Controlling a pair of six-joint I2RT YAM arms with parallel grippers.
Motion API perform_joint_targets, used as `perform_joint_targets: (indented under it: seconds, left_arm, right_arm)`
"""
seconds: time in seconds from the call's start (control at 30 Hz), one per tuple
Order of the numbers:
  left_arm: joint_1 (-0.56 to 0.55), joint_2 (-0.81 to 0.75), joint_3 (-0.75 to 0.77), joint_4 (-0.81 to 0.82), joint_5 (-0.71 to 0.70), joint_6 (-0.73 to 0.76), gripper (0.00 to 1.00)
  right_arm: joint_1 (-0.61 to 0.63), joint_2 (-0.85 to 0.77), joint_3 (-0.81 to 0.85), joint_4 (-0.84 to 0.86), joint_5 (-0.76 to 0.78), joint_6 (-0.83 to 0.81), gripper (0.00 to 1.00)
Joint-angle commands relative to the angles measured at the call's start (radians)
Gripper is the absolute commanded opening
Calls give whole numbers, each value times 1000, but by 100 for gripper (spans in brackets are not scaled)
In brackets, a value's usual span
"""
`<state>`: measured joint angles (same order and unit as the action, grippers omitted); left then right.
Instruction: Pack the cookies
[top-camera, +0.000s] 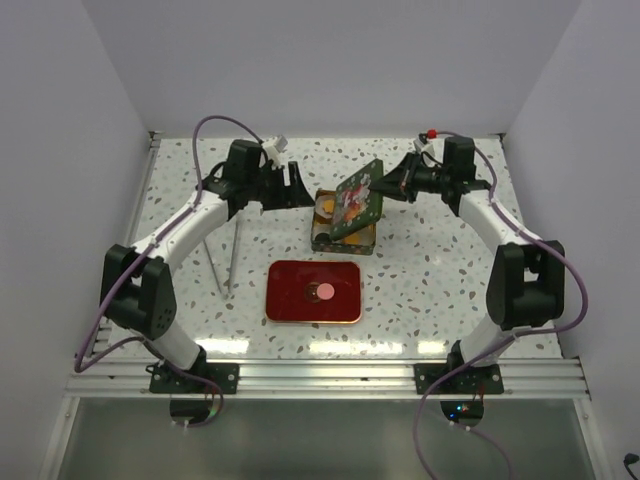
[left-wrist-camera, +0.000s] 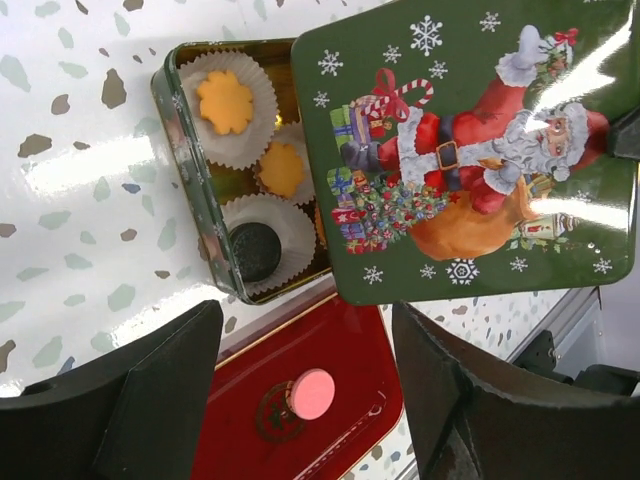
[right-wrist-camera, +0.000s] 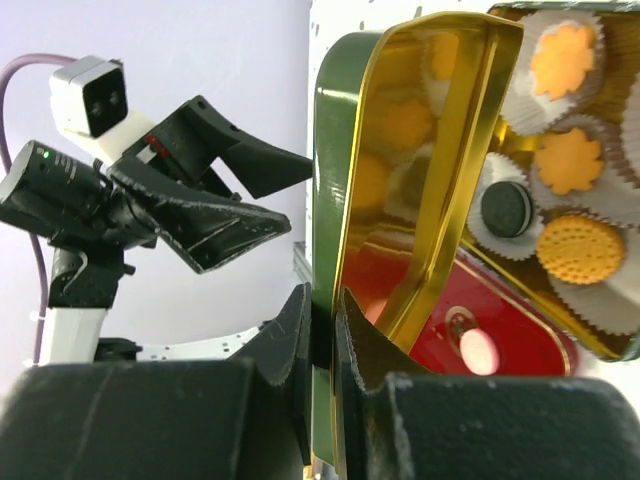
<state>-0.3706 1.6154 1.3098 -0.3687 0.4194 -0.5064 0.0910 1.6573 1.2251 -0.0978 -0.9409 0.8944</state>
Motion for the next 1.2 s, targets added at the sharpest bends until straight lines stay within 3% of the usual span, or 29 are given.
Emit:
perform_joint_targets:
  seconds: [0.0,1.03,1.17]
  left_arm:
    - [13,26,-10,85,36,-44,73]
    - [48,218,-89,162,67,-121,68]
    - [48,227,-96,183,76,-138,67]
  right_arm:
    - [-13,9,4,9,-41,-72,0]
    - [-79,167,-165,135,14,-77,0]
    - [-80,177,-165,116,25,-95,6]
